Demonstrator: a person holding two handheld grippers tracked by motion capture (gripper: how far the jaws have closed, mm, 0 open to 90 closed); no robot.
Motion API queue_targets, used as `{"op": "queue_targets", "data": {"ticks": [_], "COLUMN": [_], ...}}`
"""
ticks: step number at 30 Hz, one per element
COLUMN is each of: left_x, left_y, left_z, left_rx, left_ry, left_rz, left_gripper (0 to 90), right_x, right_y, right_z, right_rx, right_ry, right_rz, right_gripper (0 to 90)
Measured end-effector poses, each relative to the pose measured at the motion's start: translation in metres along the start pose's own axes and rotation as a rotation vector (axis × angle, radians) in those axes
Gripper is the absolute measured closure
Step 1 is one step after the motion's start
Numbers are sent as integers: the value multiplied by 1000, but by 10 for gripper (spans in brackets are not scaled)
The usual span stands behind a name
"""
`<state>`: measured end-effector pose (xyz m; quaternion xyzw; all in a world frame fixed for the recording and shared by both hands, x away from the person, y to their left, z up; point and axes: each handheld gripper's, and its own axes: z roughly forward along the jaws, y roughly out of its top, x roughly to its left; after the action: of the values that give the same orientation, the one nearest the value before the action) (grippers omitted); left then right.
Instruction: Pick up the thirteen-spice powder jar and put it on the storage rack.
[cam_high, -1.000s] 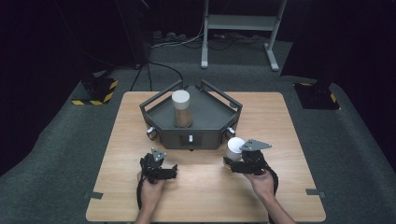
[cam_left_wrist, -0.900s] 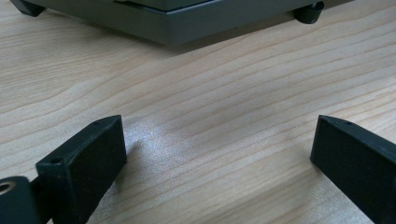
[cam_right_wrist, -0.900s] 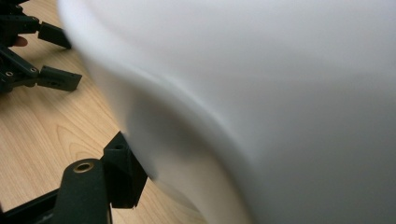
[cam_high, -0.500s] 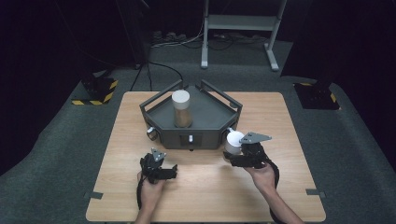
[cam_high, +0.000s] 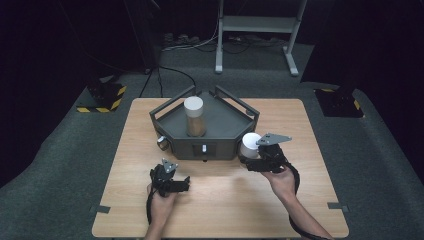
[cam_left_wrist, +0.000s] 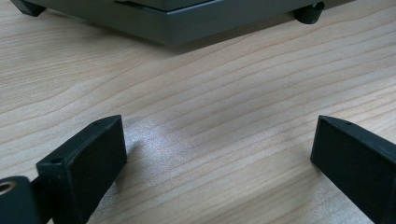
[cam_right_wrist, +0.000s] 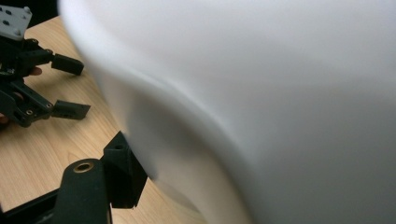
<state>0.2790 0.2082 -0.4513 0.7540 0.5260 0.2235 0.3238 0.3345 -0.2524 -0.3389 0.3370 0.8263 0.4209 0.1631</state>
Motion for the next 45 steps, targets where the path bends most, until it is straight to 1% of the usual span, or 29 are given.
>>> {"op": "queue_targets", "data": {"ticks": [6, 13, 24, 29, 37, 45], "left_x": [0, 0, 0, 0, 0, 0], "left_y": [0, 0, 0, 0, 0, 0], "left_z": [0, 0, 0, 0, 0, 0], "left_rx": [0, 0, 0, 0, -2, -1], "left_ry": [0, 1, 1, 1, 1, 1], "left_rz": [0, -1, -1, -1, -3, -2], "left_gripper": [34, 34, 34, 34, 34, 34], "right_x": [-2, -3, -7, -6, -10, -12], "right_y": [10, 21, 42, 49, 63, 81], "right_z": [-2, -5, -5, -6, -6, 0], "right_rx": [-6, -15, -14, -20, -23, -15], "right_ry": [8, 14, 33, 36, 41, 41], "right_rz": [2, -14, -14, -24, -9, 2], "right_gripper": [302, 303, 303, 303, 303, 303]}}
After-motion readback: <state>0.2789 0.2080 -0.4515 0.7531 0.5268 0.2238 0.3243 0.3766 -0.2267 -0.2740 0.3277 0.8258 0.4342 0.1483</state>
